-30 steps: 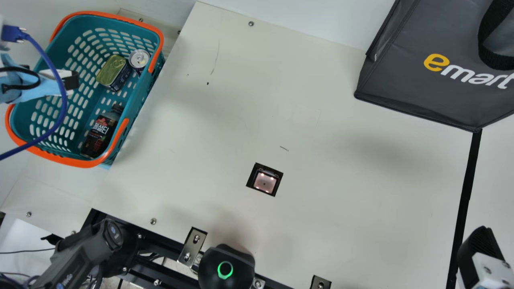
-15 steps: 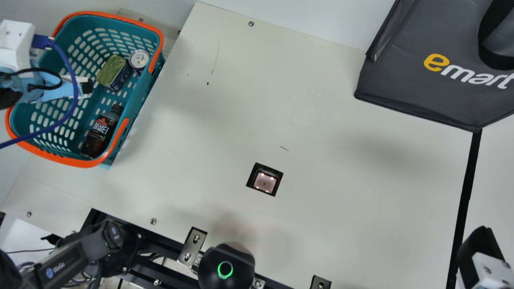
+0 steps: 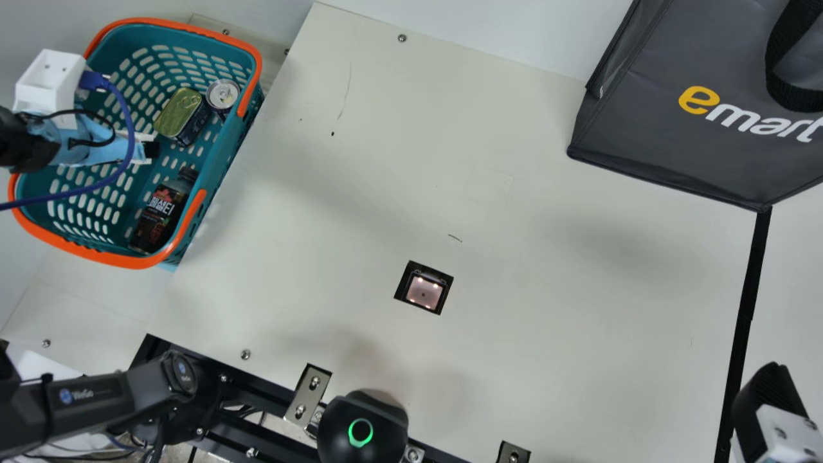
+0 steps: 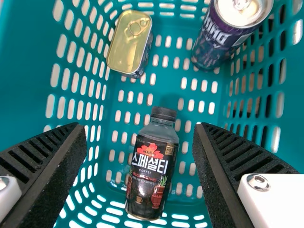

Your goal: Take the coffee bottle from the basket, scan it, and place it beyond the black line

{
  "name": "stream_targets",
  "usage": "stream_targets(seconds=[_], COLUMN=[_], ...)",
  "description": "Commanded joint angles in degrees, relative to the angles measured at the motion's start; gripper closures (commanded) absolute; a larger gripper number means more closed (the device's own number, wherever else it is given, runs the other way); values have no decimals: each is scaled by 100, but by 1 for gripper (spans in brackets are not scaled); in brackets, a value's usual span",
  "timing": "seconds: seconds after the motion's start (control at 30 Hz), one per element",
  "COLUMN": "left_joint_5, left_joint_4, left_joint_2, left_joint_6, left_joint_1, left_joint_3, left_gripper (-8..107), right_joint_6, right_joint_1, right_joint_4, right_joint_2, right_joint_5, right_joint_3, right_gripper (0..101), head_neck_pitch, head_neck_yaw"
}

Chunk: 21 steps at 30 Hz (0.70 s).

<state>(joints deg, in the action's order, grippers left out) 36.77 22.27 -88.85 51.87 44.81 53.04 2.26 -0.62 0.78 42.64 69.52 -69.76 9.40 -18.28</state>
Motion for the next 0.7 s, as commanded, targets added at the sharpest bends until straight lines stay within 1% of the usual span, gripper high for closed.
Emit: stream_targets(seconds=[0.0, 0.47, 0.67], left_joint_5=[-66, -737, -1005], left_joint_4=[30, 186, 307], left_joint_2=[-179, -1073, -1378], left_joint_6=[135, 599, 828], left_joint_1=[9, -117, -199], left_joint_3=[15, -24, -111], left_gripper=[9, 9, 9], right_joint_6=[0, 0, 0], right_joint_1=[0, 0, 0], right_joint_4=[0, 0, 0], right_joint_2=[0, 0, 0], right_joint_5=[0, 0, 0], right_joint_3=[0, 0, 0], right_gripper=[10, 10, 10], head_neck_pitch=[-148, -148, -148], head_neck_yaw=[-14, -14, -14])
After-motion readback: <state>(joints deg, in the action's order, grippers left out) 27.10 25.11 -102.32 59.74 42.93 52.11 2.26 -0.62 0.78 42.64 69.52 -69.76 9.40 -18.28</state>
